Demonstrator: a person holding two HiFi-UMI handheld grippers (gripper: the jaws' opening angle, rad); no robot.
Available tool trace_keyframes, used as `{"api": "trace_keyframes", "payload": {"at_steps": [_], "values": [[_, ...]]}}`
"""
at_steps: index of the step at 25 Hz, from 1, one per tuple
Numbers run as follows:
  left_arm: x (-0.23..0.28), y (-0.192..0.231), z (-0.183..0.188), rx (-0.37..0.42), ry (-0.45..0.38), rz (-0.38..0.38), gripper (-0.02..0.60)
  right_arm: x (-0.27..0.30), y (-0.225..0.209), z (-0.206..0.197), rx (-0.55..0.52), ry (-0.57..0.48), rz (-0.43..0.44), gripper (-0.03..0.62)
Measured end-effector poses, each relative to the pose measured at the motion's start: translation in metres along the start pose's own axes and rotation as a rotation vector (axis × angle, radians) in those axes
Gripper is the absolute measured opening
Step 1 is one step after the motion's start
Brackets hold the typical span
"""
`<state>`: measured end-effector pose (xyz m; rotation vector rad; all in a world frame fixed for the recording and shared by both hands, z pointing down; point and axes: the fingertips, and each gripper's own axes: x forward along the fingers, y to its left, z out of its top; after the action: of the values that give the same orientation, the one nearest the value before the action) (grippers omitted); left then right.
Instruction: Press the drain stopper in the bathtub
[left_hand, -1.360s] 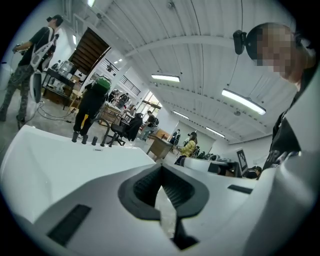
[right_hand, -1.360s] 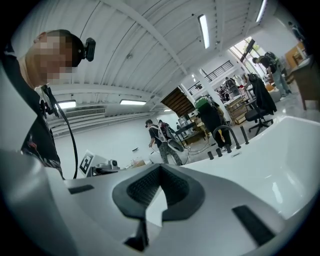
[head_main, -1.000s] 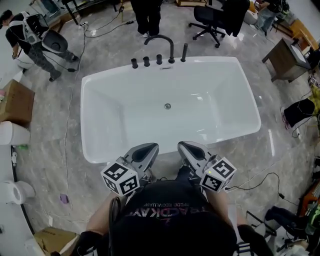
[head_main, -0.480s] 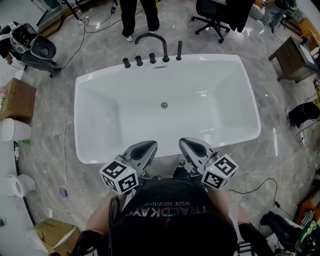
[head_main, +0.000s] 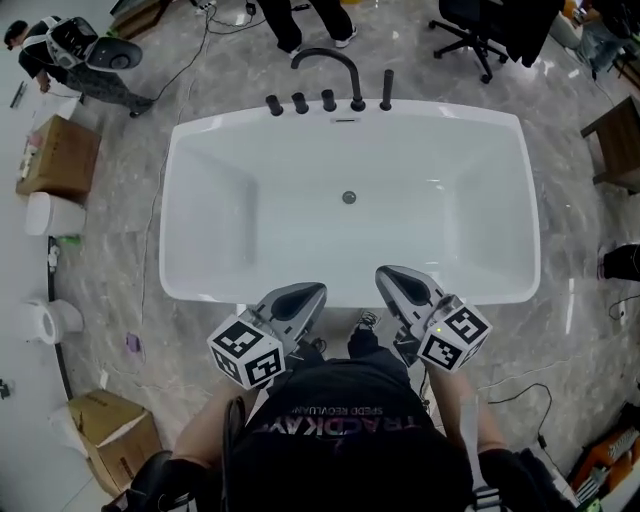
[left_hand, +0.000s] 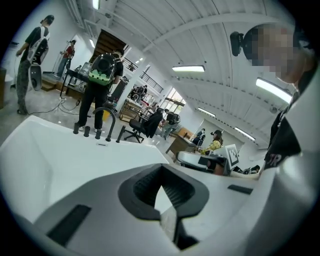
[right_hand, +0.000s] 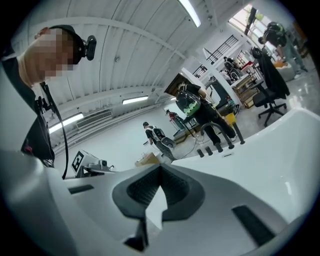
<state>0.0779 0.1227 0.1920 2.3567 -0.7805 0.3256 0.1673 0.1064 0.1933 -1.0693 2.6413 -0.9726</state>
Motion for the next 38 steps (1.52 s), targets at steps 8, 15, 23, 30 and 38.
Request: {"api": "trace_keyframes", "payload": {"at_steps": [8, 15, 23, 30, 38], "values": [[-0.011, 0.023, 0.0, -0.018, -0.001, 0.011, 0.006, 0.018, -0.014, 0.004, 0.0, 0.006, -0.038, 0.011], [-0.034, 0.061, 0.007, 0.0, 0.037, -0.055, 0.006, 0.058, 0.002, 0.002, -0.019, -0.005, -0.121, 0.011], [-0.028, 0.126, -0.01, -0.032, 0.062, -0.079, 0.006, 0.101, -0.032, -0.028, -0.006, 0.065, -0.228, 0.011], [0.002, 0.184, -0.031, 0.012, 0.038, -0.023, 0.006, 0.136, -0.1, -0.058, -0.045, 0.177, -0.276, 0.011], [0.032, 0.235, -0.084, 0.085, 0.033, 0.014, 0.006, 0.178, -0.198, -0.121, -0.091, 0.33, -0.31, 0.011]]}}
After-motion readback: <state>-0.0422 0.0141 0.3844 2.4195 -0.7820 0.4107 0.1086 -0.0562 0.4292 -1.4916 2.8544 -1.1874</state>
